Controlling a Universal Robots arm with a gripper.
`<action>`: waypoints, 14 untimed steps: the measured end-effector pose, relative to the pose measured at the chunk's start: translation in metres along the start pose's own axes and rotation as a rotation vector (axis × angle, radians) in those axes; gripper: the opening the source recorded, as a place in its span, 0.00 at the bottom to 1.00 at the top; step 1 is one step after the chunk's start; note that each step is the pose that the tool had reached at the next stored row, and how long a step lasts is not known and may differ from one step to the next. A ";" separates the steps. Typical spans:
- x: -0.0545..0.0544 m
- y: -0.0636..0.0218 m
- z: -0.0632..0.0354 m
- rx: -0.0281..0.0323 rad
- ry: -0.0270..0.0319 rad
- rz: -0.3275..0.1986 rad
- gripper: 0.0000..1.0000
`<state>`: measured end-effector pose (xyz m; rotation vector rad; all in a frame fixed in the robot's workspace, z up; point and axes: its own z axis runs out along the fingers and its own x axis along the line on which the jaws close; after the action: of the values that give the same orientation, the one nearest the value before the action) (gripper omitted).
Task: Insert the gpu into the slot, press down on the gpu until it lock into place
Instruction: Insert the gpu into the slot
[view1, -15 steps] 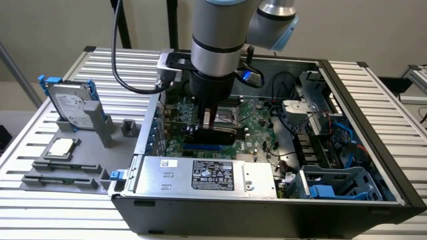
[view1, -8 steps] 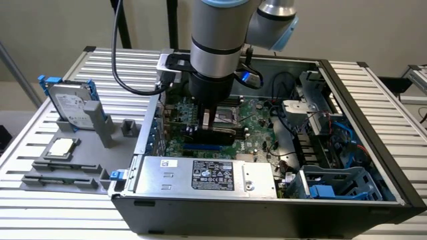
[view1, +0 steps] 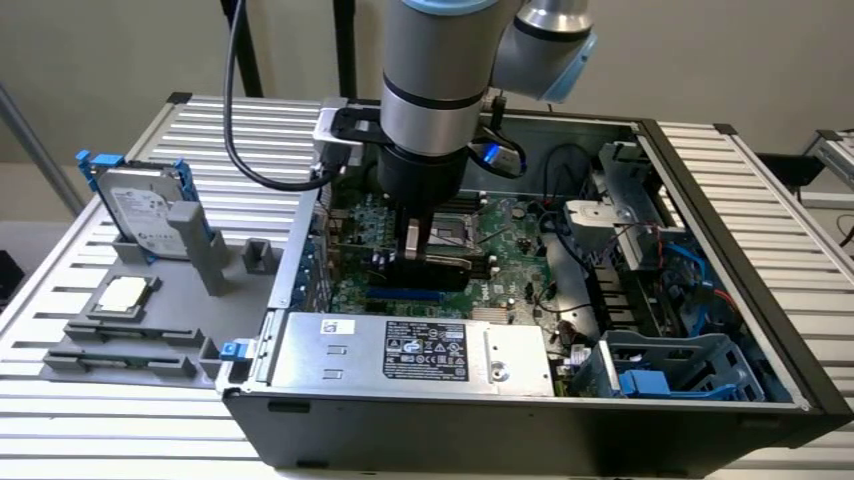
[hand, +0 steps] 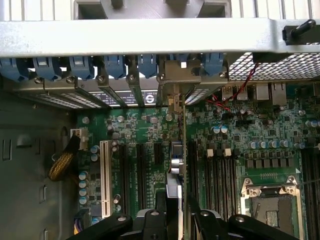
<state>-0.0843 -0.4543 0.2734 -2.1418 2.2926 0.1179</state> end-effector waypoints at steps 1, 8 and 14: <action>0.000 0.0000 0.0000 -0.0002 0.0003 -0.003 0.26; 0.000 -0.0005 0.0001 -0.0015 0.0016 -0.030 0.26; 0.000 -0.0016 0.0004 -0.0021 0.0020 -0.033 0.26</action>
<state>-0.0828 -0.4542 0.2729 -2.1803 2.2583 0.1182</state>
